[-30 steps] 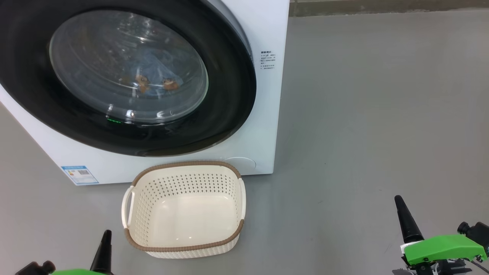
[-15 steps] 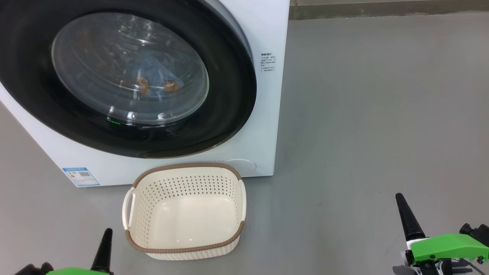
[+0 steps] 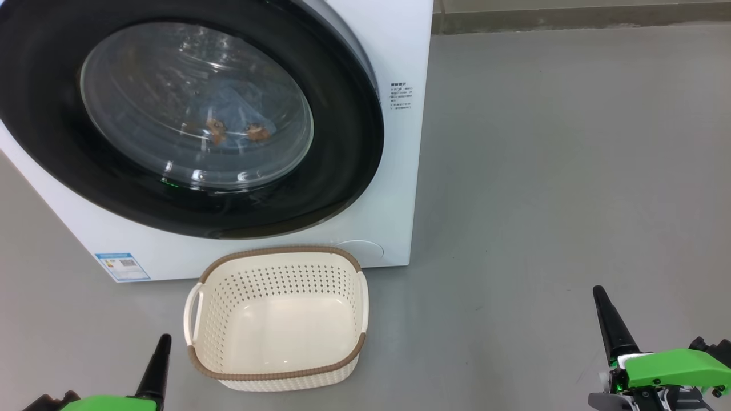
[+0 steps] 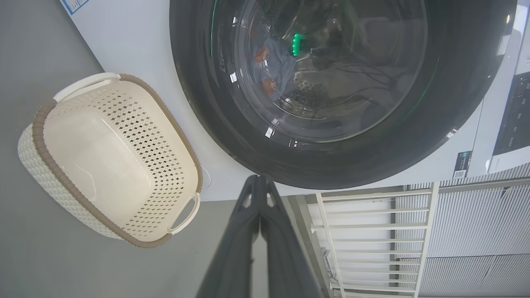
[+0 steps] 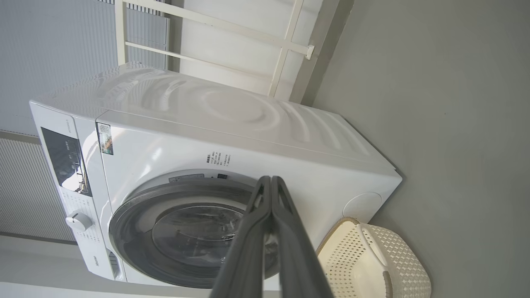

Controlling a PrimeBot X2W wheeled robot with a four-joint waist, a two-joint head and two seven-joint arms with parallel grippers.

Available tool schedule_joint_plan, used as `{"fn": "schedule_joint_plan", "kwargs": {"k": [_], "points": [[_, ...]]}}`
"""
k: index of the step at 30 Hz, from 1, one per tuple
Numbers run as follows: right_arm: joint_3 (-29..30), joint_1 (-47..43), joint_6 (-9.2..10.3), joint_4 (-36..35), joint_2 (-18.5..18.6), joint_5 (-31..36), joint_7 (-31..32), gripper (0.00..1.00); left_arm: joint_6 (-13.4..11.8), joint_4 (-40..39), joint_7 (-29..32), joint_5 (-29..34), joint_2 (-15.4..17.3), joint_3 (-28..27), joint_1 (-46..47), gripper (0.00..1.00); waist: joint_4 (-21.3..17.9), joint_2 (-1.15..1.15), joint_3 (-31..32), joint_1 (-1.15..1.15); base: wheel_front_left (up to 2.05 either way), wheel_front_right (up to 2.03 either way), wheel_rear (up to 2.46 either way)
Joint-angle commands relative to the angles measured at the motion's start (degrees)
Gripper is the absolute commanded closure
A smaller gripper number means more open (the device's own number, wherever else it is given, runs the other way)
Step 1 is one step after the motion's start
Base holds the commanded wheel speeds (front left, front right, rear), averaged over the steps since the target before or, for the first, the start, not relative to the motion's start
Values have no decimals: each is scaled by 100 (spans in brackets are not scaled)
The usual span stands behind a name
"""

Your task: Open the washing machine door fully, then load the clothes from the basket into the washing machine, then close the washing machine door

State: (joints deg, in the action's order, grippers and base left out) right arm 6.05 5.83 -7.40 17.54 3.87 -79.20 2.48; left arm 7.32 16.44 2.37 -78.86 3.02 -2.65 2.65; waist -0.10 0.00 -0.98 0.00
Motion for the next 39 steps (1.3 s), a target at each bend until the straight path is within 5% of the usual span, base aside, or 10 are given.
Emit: {"fn": "schedule_joint_plan", "kwargs": {"k": [1, 23, 39], "points": [[-75, 49, -8, -198, 8, -184, 57, 100, 15, -178, 58, -190, 77, -208, 266, 100, 1, 0, 7, 0, 0, 0, 0], [54, 36, -9, -352, -99, -1291, 406, 100, 17, -241, 407, -1336, -5, -381, 353, 100, 10, 0, 80, 0, 0, 0, 0], [52, 36, -9, -352, -99, -1293, 405, 100, 17, -241, 410, -1333, -7, -384, 354, 100, 10, 0, 80, 0, 0, 0, 0]]}}
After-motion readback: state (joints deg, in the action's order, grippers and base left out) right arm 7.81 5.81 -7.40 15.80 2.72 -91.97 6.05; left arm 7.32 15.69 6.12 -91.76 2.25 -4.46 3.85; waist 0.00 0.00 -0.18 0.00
